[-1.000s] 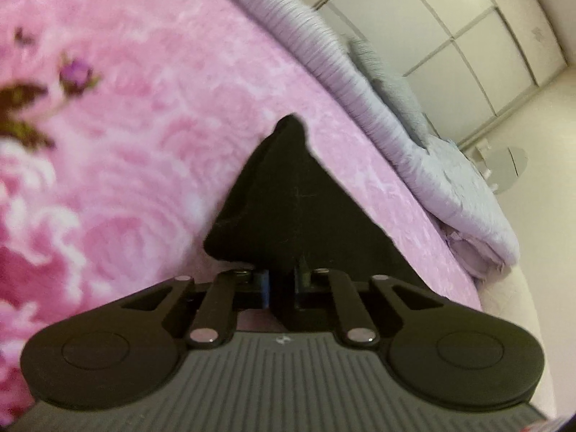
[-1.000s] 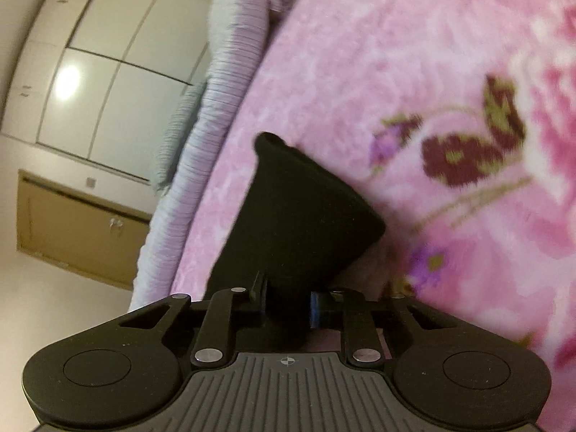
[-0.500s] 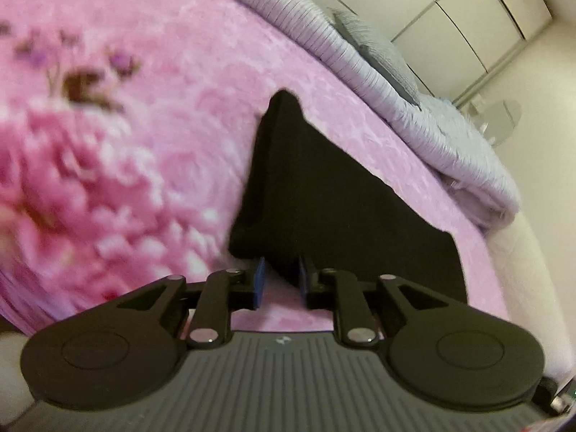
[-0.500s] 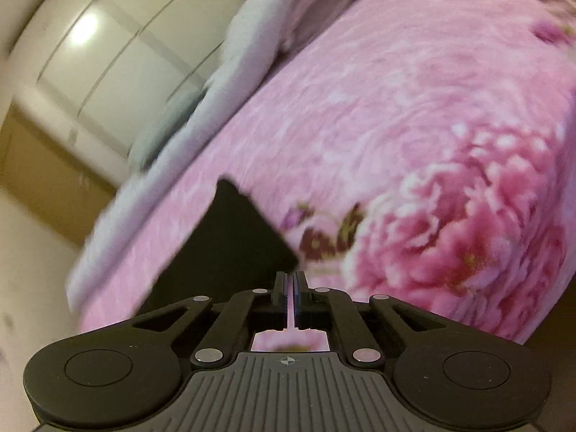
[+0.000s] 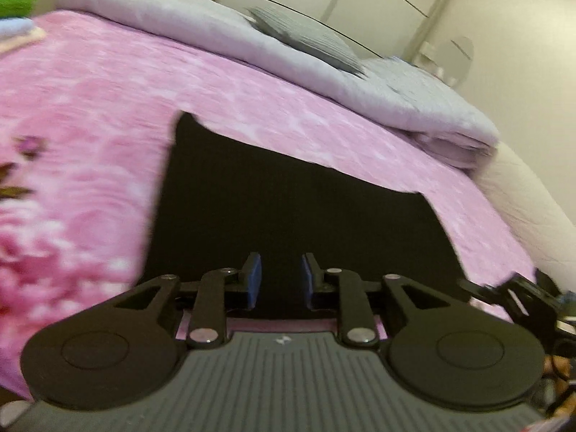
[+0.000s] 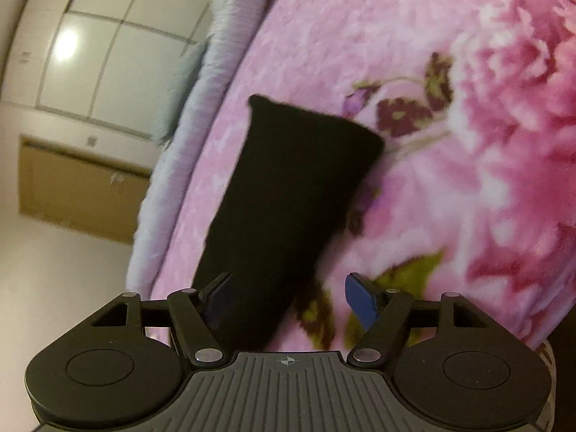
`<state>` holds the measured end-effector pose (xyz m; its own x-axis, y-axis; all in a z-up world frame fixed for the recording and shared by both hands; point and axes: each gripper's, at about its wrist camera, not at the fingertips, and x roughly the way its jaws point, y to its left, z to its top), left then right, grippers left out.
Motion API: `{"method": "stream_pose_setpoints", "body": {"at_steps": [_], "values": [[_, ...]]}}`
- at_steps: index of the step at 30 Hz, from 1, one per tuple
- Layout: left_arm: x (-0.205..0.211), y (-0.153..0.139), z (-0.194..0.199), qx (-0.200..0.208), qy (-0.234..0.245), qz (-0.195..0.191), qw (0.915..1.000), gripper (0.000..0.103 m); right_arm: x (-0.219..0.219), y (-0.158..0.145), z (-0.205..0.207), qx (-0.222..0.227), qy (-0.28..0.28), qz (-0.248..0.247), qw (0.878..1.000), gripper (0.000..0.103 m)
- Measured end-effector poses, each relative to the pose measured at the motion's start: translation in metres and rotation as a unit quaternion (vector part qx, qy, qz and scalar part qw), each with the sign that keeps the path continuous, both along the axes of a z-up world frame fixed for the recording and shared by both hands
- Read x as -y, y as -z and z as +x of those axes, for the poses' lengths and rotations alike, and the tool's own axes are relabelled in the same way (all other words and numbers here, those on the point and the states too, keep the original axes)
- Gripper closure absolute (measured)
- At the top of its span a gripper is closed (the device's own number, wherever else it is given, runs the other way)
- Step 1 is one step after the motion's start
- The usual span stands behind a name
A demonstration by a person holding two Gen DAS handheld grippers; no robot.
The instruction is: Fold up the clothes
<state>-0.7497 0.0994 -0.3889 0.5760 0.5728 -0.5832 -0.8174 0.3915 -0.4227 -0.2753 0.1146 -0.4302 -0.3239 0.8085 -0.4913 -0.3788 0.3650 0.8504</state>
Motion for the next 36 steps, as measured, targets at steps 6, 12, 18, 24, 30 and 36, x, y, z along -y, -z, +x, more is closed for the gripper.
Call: {"method": "stream_pose_setpoints", "body": {"at_steps": [6,12,18,24,30,36], "values": [[-0.002,0.005,0.046,-0.003,0.055,0.009,0.9985,0.083,-0.024,0.006,0.005,-0.005,0.037,-0.007,0.999,0.032],[-0.009,0.032,0.082,-0.086,0.085,0.017,0.9925,0.081,-0.034,0.002,0.012,0.015,0.048,0.004,0.999,0.032],[-0.015,0.02,0.088,-0.051,0.102,0.027,0.9932,0.08,-0.023,-0.008,0.014,0.058,0.042,0.013,0.997,0.032],[-0.025,0.035,0.109,-0.091,0.124,0.026,0.9877,0.074,-0.024,-0.009,0.012,0.079,0.036,0.012,0.996,0.032],[-0.026,0.032,0.123,-0.136,0.131,0.023,0.9817,0.073,-0.032,-0.009,0.015,0.094,0.038,0.003,0.995,0.037],[-0.036,0.032,0.119,-0.119,0.124,0.003,0.9852,0.073,-0.029,-0.003,0.022,0.085,0.04,-0.013,0.995,0.068]]}}
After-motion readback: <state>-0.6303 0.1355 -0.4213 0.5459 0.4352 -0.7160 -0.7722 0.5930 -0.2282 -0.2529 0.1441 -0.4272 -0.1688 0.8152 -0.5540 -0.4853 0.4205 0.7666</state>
